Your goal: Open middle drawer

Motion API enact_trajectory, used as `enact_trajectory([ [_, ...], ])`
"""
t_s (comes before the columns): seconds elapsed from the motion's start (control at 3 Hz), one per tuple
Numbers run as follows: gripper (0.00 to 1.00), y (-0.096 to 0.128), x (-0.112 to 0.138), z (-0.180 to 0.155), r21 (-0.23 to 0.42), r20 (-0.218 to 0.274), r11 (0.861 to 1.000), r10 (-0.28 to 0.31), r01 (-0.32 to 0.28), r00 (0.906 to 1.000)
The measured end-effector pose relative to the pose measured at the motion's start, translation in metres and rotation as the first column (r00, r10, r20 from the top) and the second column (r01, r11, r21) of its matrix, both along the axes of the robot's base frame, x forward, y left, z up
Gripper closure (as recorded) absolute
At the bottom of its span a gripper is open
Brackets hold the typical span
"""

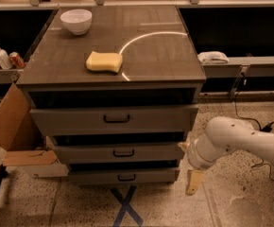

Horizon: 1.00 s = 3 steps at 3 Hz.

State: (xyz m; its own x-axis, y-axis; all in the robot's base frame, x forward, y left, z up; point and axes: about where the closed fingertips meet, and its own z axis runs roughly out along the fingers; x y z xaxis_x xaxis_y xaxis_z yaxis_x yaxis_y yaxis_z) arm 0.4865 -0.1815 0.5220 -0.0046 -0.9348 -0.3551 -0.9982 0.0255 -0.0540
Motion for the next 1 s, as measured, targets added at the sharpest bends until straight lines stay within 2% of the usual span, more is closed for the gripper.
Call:
enact_trajectory([
  [0.33,0.0,0.022,0.033,-0.054,0.017,0.076,0.999,0.038,-0.039,0.9964],
  [0.67,0.0,0.023,0.033,-0.054,0.017,0.076,0.999,0.038,-0.039,0.9964],
  [1.0,0.0,0.027,0.041,-0.065,-0.009,0.085,0.999,0.047,-0.046,0.9953],
])
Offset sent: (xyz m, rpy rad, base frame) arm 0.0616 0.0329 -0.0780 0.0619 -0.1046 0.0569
